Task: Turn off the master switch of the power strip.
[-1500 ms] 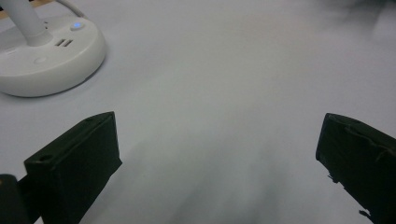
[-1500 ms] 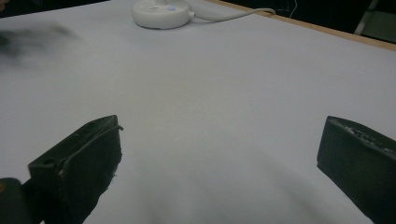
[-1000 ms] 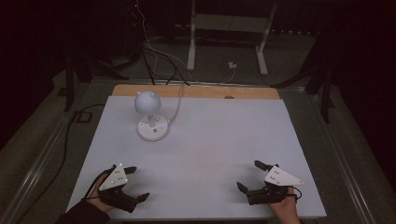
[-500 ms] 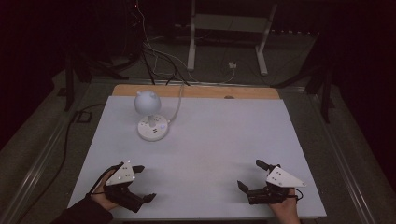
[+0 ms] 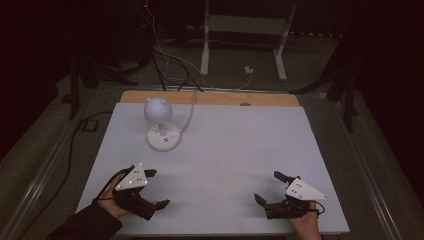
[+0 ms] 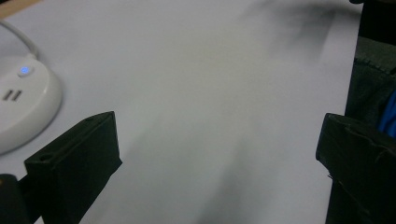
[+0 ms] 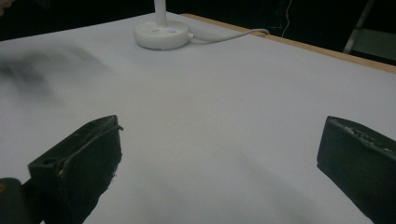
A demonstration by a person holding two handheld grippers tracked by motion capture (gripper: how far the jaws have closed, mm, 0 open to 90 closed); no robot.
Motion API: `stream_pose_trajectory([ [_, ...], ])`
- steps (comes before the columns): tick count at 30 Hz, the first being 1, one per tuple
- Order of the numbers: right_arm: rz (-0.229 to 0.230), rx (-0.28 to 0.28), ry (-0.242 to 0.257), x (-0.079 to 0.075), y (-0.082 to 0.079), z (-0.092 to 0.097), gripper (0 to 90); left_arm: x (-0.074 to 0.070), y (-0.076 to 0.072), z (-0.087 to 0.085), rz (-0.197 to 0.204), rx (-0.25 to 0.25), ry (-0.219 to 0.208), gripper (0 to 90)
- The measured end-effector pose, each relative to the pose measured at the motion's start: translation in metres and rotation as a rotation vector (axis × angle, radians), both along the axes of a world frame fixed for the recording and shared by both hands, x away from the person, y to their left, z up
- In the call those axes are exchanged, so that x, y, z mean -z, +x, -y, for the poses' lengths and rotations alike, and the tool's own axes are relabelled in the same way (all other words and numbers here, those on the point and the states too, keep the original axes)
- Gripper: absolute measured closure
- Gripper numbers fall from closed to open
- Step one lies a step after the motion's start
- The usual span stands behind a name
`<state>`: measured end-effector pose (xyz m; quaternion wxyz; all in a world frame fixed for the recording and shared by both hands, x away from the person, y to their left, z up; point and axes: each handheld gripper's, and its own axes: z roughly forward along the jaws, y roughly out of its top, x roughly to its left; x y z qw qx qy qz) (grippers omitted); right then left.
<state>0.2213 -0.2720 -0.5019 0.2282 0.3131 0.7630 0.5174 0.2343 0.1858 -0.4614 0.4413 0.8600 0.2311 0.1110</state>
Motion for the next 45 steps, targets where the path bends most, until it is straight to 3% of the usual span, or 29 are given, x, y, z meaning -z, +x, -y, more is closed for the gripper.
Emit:
stream_pose_trajectory([
  [12,-0.002,0.0,0.002,0.0,0.0,0.0,0.0,-0.013,0.016,0.011,0.019,-0.022,-0.002,0.3],
  [26,-0.012,-0.003,0.012,0.001,0.001,0.0,0.0,-0.02,0.046,0.028,0.037,-0.105,-0.044,0.3],
  [36,-0.015,-0.006,0.014,0.001,0.001,0.0,0.0,-0.014,0.065,0.041,0.048,-0.176,-0.047,1.0],
  [45,-0.02,-0.01,0.011,0.001,0.001,-0.001,0.0,-0.008,0.081,0.046,0.058,-0.293,-0.038,1.0],
])
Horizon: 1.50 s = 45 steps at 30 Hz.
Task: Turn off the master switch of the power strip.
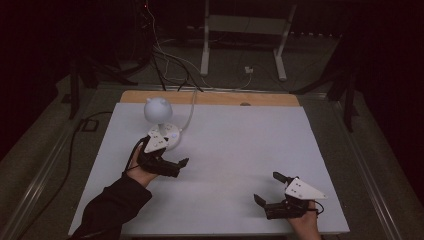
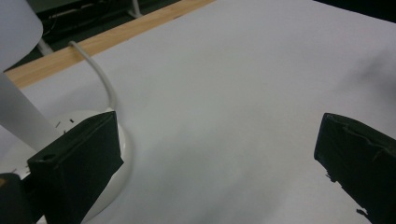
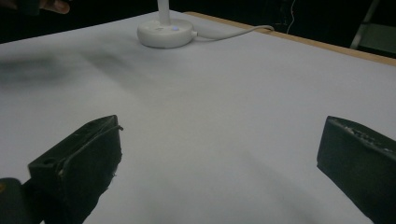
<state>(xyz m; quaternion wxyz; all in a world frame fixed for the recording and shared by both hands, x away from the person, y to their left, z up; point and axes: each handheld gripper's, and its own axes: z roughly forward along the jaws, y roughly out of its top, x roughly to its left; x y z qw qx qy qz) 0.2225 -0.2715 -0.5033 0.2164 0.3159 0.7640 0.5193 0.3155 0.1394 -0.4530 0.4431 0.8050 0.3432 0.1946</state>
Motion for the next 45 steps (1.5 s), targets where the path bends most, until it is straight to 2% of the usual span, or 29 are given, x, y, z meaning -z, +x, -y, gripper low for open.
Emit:
stream_pose_trajectory([
  [1,0.001,0.0,-0.001,0.0,0.0,0.0,0.0,0.001,0.002,0.001,0.001,-0.021,0.006,1.0],
  [3,-0.002,0.0,0.004,0.0,0.001,0.0,0.0,0.002,0.007,0.001,-0.008,-0.052,-0.02,0.3],
  [4,-0.004,0.001,0.003,0.0,0.001,0.0,0.0,0.004,0.009,0.002,-0.008,-0.059,-0.026,0.3],
  [6,-0.002,0.001,0.001,0.0,0.0,0.0,0.0,0.006,0.012,0.006,0.008,-0.065,0.003,0.4],
  [9,-0.003,0.002,0.006,0.0,0.0,0.001,0.0,0.01,0.019,0.009,-0.005,-0.073,-0.015,0.4],
  [11,-0.004,0.001,0.003,0.0,0.0,0.001,0.0,0.012,0.023,0.011,0.001,-0.084,-0.013,0.4],
  [16,-0.008,0.0,0.005,0.0,0.0,0.001,0.0,0.02,0.033,0.014,-0.01,-0.145,-0.029,0.4],
  [21,-0.007,0.002,0.009,0.0,0.001,0.002,0.0,0.028,0.039,0.018,-0.008,-0.186,0.008,0.5],
  [22,-0.007,0.002,0.009,0.0,0.001,0.002,0.0,0.029,0.039,0.019,0.004,-0.195,0.016,2.2],
  [24,-0.008,0.001,0.011,0.0,0.001,0.003,0.0,0.031,0.04,0.021,0.003,-0.203,0.033,5.2],
  [28,-0.012,-0.003,0.015,0.0,0.001,0.003,0.0,0.037,0.041,0.025,0.026,-0.233,0.07,19.8],
  [31,-0.011,-0.004,0.016,0.0,0.001,0.003,0.0,0.038,0.043,0.024,0.052,-0.263,0.086,36.1],
  [33,-0.012,-0.003,0.016,0.0,0.001,0.003,0.0,0.038,0.045,0.023,0.049,-0.27,0.086,46.4],
  [37,-0.016,-0.003,0.022,0.001,0.002,0.004,0.0,0.038,0.049,0.022,0.06,-0.313,0.1,59.4],
  [40,-0.016,-0.004,0.021,0.001,0.002,0.003,0.0,0.039,0.053,0.023,0.071,-0.328,0.127,71.2],
  [45,-0.015,-0.005,0.022,0.0,0.001,0.004,0.0,0.04,0.057,0.025,0.086,-0.351,0.149,84.8],
])
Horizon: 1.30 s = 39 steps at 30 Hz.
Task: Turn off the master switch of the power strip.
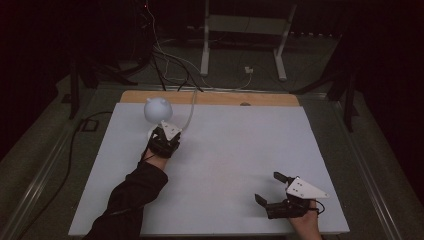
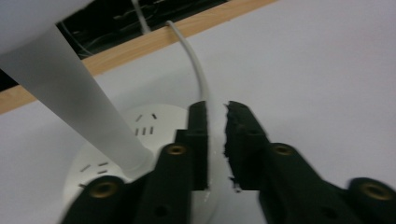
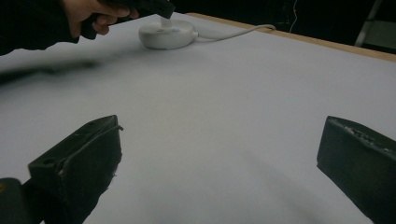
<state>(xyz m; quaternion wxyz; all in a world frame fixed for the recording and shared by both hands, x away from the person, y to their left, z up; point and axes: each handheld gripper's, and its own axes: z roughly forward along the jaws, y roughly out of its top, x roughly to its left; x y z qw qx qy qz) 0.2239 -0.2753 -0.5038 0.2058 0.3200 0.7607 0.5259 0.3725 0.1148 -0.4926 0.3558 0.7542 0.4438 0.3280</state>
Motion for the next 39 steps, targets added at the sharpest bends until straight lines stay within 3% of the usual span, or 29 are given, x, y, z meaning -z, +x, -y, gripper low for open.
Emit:
stream_pose_trajectory([
  [2,0.001,0.0,0.002,0.0,0.0,0.0,0.0,0.0,0.002,-0.001,0.001,0.005,0.006,90.0],
  [5,0.001,-0.001,0.001,0.0,0.0,0.0,0.0,0.002,0.006,0.0,-0.001,0.019,0.045,90.0],
  [15,0.004,-0.003,0.003,-0.001,-0.001,0.0,0.0,0.015,0.009,0.01,0.05,-0.009,0.242,90.0],
  [26,0.002,-0.006,-0.002,0.0,-0.001,0.0,0.0,0.025,0.015,0.009,0.013,-0.018,0.273,90.0],
  [39,-0.001,-0.008,-0.004,0.0,0.0,-0.001,0.0,0.026,0.019,0.006,-0.008,-0.013,0.258,90.0],
])
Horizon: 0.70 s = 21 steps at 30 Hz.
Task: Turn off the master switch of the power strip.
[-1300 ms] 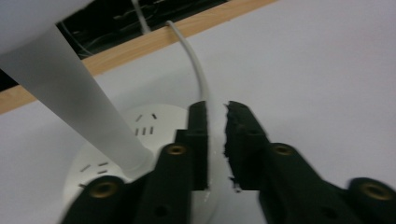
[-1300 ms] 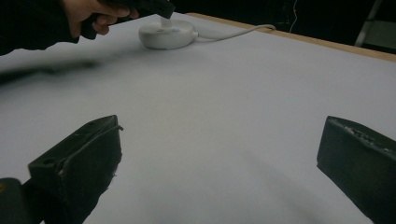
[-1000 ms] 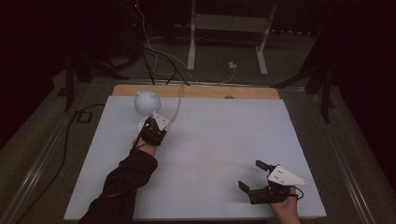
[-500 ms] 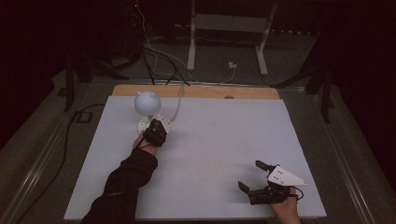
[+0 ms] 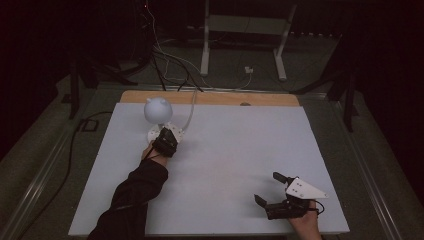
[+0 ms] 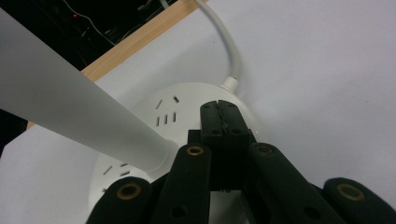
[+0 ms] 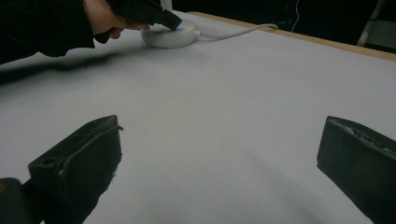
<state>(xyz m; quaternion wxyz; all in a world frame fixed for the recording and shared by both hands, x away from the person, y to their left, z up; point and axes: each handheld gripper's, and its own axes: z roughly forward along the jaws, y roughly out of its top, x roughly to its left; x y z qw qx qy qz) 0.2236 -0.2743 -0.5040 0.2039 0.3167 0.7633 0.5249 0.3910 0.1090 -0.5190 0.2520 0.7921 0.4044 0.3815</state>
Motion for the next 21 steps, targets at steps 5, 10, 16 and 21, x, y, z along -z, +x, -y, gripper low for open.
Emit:
stream_pose_trajectory([
  [5,-0.004,-0.003,-0.002,0.0002,-0.0001,-0.0002,0.0,-0.0023,0.0018,0.0008,-0.021,0.023,0.013,90.0],
  [10,-0.006,-0.006,-0.004,0.0003,-0.0003,-0.0012,0.0,-0.0062,0.0049,0.0015,-0.057,0.03,0.032,90.0],
  [16,-0.005,-0.01,-0.007,0.0009,0.0,-0.0011,0.0,-0.0058,0.0046,0.0015,-0.053,0.041,0.045,90.0],
  [21,-0.008,-0.015,-0.008,0.0012,0.0001,-0.0023,0.0,-0.0073,0.0063,0.0026,-0.071,0.052,0.066,90.0],
])
